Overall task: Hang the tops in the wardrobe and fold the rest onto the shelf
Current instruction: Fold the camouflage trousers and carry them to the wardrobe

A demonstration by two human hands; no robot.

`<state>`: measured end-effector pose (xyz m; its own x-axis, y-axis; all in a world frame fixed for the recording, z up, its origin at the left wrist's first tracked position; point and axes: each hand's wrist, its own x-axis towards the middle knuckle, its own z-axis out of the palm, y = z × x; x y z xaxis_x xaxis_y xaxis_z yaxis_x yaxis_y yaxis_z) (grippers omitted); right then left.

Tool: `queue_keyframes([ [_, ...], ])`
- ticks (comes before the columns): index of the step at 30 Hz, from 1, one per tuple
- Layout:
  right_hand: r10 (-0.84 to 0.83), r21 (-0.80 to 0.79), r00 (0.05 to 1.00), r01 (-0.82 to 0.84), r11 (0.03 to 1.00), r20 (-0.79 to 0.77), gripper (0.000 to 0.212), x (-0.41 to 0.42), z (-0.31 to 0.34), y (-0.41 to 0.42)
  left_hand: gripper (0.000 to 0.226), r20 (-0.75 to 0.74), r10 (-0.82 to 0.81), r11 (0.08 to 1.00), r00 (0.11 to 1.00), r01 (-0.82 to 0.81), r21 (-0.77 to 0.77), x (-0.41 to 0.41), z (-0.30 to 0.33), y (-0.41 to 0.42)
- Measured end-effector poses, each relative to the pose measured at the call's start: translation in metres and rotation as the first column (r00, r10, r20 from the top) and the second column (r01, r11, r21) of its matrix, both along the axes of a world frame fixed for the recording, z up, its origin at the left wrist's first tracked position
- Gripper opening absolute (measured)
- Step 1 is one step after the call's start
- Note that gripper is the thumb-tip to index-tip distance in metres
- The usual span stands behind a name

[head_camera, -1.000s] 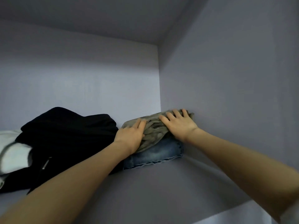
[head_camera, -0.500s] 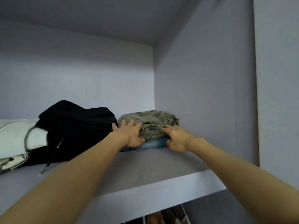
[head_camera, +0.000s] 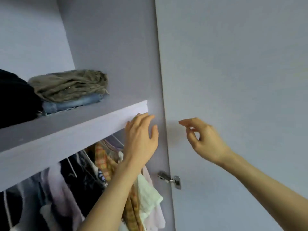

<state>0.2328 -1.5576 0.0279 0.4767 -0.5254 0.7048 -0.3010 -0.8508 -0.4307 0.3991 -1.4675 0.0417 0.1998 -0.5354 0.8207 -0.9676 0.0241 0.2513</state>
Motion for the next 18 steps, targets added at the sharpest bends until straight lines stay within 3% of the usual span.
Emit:
queue_keyframes([
  [3, -0.131, 0.121, 0.984, 0.146, 0.982, -0.119, 0.033, -0.075, -0.058, 0.021, 0.027, -0.005, -0.231, 0.973, 0.973, 0.231, -0.003, -0.059, -0.053, -0.002],
  [6, -0.271, 0.257, 0.926, 0.338, 0.905, -0.264, 0.034, -0.160, -0.107, 0.049, 0.032, -0.177, -0.447, 0.860, 0.877, 0.476, 0.183, -0.125, -0.098, -0.007],
  [10, -0.413, 0.379, 0.808, 0.570, 0.729, -0.422, 0.035, -0.263, -0.142, 0.092, 0.043, -0.316, -0.585, 0.633, 0.747, 0.664, 0.398, -0.214, -0.139, -0.016],
  [14, -0.561, 0.449, 0.662, 0.749, 0.487, -0.497, 0.031, -0.374, -0.163, 0.170, 0.045, -0.392, -0.735, 0.327, 0.553, 0.796, 0.510, -0.335, -0.163, -0.005],
  [18, -0.696, 0.496, 0.503, 0.835, 0.238, -0.512, 0.029, -0.462, -0.170, 0.254, 0.042, -0.394, -0.840, 0.103, 0.373, 0.822, 0.560, -0.445, -0.174, 0.024],
])
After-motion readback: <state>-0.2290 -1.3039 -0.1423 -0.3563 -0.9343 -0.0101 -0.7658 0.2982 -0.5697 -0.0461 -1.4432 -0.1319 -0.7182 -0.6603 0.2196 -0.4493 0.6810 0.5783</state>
